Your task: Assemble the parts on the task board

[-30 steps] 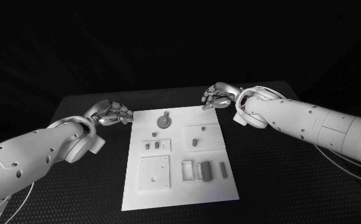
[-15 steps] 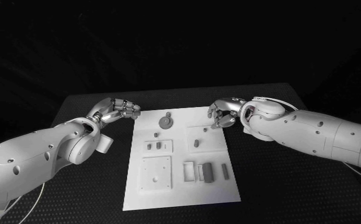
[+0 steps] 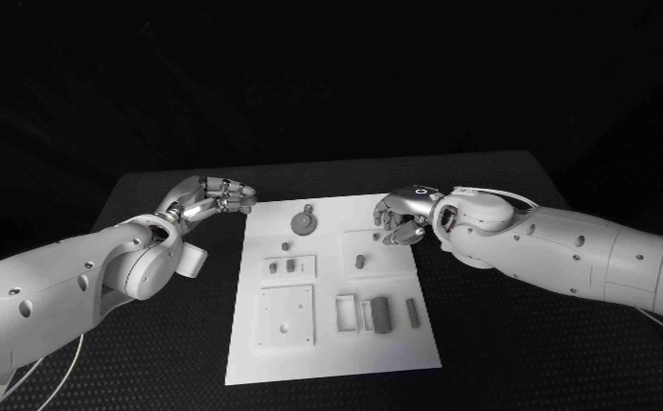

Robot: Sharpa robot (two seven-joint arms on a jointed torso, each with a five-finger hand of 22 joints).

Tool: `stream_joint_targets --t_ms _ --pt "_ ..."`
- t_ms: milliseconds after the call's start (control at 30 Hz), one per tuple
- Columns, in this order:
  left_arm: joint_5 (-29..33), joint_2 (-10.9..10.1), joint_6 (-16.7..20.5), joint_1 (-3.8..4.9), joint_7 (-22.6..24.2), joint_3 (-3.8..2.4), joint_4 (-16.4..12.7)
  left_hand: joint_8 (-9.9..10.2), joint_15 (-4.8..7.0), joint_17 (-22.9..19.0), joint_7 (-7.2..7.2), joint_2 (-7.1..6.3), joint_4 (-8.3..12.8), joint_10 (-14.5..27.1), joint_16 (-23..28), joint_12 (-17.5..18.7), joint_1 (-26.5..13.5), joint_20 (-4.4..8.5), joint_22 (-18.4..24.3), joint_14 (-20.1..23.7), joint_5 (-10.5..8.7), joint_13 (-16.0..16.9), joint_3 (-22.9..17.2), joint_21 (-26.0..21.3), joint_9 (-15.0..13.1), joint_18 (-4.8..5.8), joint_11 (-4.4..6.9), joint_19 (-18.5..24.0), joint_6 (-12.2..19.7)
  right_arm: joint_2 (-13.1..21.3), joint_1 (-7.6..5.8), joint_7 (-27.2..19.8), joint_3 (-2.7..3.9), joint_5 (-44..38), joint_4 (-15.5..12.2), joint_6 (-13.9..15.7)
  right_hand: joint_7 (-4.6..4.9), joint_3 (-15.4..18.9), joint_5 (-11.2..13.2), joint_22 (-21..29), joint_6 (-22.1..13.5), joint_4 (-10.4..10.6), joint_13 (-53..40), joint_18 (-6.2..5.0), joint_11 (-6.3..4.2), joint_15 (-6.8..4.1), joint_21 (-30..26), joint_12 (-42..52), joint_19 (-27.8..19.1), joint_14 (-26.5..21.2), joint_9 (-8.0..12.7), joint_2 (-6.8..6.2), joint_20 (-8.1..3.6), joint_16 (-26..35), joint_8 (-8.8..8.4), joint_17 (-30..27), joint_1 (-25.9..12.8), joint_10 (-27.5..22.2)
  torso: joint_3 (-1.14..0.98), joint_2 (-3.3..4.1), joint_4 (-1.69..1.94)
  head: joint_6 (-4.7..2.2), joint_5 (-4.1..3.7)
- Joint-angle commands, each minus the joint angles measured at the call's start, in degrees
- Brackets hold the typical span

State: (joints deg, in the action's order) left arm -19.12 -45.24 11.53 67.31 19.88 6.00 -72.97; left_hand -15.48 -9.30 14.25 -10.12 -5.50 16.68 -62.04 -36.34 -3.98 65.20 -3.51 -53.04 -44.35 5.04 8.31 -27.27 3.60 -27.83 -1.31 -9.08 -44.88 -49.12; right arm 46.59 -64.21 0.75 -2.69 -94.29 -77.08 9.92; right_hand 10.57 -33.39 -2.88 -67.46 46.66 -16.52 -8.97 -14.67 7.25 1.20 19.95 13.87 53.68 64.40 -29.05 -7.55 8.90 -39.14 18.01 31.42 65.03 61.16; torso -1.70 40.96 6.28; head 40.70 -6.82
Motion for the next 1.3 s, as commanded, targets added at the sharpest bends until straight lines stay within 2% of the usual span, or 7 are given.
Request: stream_joint_targets --t_ms 33,133,367,500,900,1100,1300 --pt "1.43 0.08 -0.72 0.03 1.11 -0.03 -0.18 -0.31 0.07 0.11 -0.13 0.19 0.04 -0.33 0.42 -0.23 -0.10 -0.09 0.11 -0.53 -0.31 -0.06 0.41 0.19 0.00 -0.72 -0.01 -0.30 -0.28 -0.34 0.19 0.70 -0.45 -3.53 -0.40 0.20 -0.27 -0.26 0.10 -0.13 1.02 -0.06 0.34 -0.33 0.04 -0.10 0.40 -0.58 0.78 0.61 0.02 0.48 -0.26 -0.49 0.62 0.51 0.45 0.59 0.08 0.03 0.16 0.15 0.05" --pt "1.43 0.00 -0.59 0.03 1.04 -0.03 -0.19 -0.31 0.07 0.18 -0.27 0.25 0.03 -0.37 0.54 -0.22 -0.18 -0.09 0.26 -0.58 -0.32 -0.09 0.55 0.19 0.03 -0.73 -0.03 -0.37 -0.28 -0.89 0.40 0.68 -0.80 -3.90 -0.23 0.37 -0.71 -0.39 0.10 -0.09 2.10 -0.10 1.01 -0.33 0.35 0.15 0.12 -1.73 0.79 0.36 0.02 0.96 -0.31 -0.34 0.98 0.83 0.49 -0.04 -0.02 0.06 0.03 0.19 0.14" --pt "1.43 -0.04 -0.72 0.03 0.79 -0.03 -0.16 -0.34 0.10 0.28 -0.30 0.40 0.03 -0.49 0.66 -0.24 -0.19 -0.07 0.45 -0.71 -0.31 -0.10 0.66 0.20 0.05 -0.75 0.01 -0.47 -0.32 -1.75 1.09 0.72 -0.98 -4.88 -0.09 0.08 -1.15 -0.85 0.10 -0.08 3.25 -0.22 1.82 -0.33 0.61 0.40 -0.42 -2.82 0.43 -0.12 0.24 2.18 -0.20 -0.05 1.17 1.25 1.39 -0.04 -0.08 0.04 0.03 0.58 0.33" --pt "1.43 -0.08 -0.90 0.03 0.55 -0.03 -0.14 -0.36 0.10 0.33 -0.30 0.42 0.02 -0.55 0.73 -0.24 -0.23 -0.07 0.55 -0.76 -0.31 -0.10 0.74 0.19 0.06 -0.75 0.03 -0.51 -0.35 -2.39 1.42 1.42 -1.06 -6.28 0.59 0.82 -1.25 -0.82 0.10 -0.22 3.63 -0.23 2.01 -0.33 0.46 0.28 -0.48 -2.90 0.53 -0.06 0.43 2.40 -0.19 -0.09 1.13 1.57 1.82 0.78 -0.15 0.04 0.02 0.76 0.48" --pt "1.43 0.00 -1.10 0.03 -0.06 -0.03 0.04 -0.25 0.06 0.49 -0.39 0.57 -0.02 -0.41 1.12 -0.08 -0.56 -0.09 0.95 -0.77 -0.32 -0.23 1.08 0.17 0.17 -0.73 -0.05 -0.57 -0.14 -3.88 1.65 2.88 -1.32 -8.50 1.43 1.89 -1.54 -0.43 0.10 -0.92 4.62 -0.25 1.96 -0.33 -0.31 -0.37 -0.17 -2.57 1.34 0.49 0.93 2.91 -0.46 -0.53 1.00 2.61 2.03 3.65 -0.16 0.04 -0.07 0.83 0.60" --pt "1.43 -0.10 -1.29 0.03 -0.34 -0.03 0.02 -0.22 0.04 0.56 -0.42 0.67 -0.03 -0.37 1.29 -0.04 -0.71 -0.10 1.11 -0.76 -0.33 -0.27 1.20 0.17 0.21 -0.73 -0.08 -0.60 -0.08 -4.07 2.02 3.79 -1.42 -10.95 1.32 0.08 -1.94 -0.02 0.11 -2.00 5.83 -0.26 1.36 -0.33 -1.22 -1.18 0.76 -2.03 2.59 1.33 1.18 2.99 -1.05 -2.17 1.19 4.16 2.65 6.05 -0.16 0.01 -0.01 0.90 0.56" --pt "1.43 -0.24 -1.42 0.03 -0.75 -0.02 0.07 -0.21 0.02 0.61 -0.44 0.71 -0.02 -0.34 1.43 -0.02 -0.81 -0.11 1.25 -0.73 -0.35 -0.31 1.29 0.16 0.24 -0.73 -0.09 -0.59 -0.04 -4.09 2.14 4.37 -1.48 -12.11 1.35 -0.25 -2.51 0.04 0.10 -2.74 7.32 -0.26 0.87 -0.33 -1.82 -1.73 1.38 -1.77 3.59 1.98 1.24 3.37 -1.50 -3.15 1.60 5.09 2.76 7.62 -0.10 0.03 -0.01 1.05 0.54"
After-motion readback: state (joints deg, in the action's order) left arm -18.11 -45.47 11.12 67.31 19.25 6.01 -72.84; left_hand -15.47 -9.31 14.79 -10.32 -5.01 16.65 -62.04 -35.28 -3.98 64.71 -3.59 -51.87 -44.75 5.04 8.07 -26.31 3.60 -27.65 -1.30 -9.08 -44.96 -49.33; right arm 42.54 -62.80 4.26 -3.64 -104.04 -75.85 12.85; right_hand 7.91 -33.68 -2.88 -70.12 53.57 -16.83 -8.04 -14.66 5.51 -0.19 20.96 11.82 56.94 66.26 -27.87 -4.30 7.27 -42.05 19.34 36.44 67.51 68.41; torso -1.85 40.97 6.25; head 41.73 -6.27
